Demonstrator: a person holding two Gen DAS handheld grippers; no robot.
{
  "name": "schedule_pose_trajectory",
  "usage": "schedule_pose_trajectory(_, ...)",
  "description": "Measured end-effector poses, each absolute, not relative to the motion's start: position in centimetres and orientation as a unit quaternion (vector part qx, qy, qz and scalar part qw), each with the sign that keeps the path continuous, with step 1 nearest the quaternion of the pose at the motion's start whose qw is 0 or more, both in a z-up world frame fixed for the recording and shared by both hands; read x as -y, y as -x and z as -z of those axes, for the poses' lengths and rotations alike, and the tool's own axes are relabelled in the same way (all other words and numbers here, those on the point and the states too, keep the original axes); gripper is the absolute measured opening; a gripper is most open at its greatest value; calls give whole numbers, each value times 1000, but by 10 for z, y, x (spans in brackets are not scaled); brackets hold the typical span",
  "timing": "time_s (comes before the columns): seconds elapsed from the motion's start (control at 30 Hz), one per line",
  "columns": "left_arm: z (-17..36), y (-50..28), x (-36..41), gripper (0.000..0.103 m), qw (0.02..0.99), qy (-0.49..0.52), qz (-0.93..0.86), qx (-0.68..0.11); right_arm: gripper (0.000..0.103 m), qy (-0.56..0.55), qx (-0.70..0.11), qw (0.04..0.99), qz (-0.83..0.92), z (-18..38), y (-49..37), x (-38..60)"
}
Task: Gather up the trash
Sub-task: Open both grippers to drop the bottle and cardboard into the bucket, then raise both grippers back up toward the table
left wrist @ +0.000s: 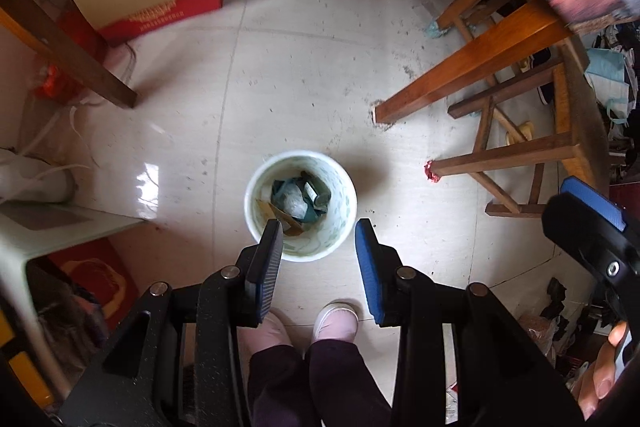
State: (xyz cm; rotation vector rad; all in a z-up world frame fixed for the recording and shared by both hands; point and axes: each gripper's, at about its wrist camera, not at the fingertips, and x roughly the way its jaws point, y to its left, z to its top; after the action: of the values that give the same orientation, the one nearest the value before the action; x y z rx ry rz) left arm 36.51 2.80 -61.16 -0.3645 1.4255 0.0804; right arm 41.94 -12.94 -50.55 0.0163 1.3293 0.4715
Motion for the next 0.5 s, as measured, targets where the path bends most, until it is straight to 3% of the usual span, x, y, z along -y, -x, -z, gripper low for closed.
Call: schedule_pose_trajectory(0.5,357,-337,-66,36,815,147,-65,-557,74,-24,-522,820,-234,286,-400,108)
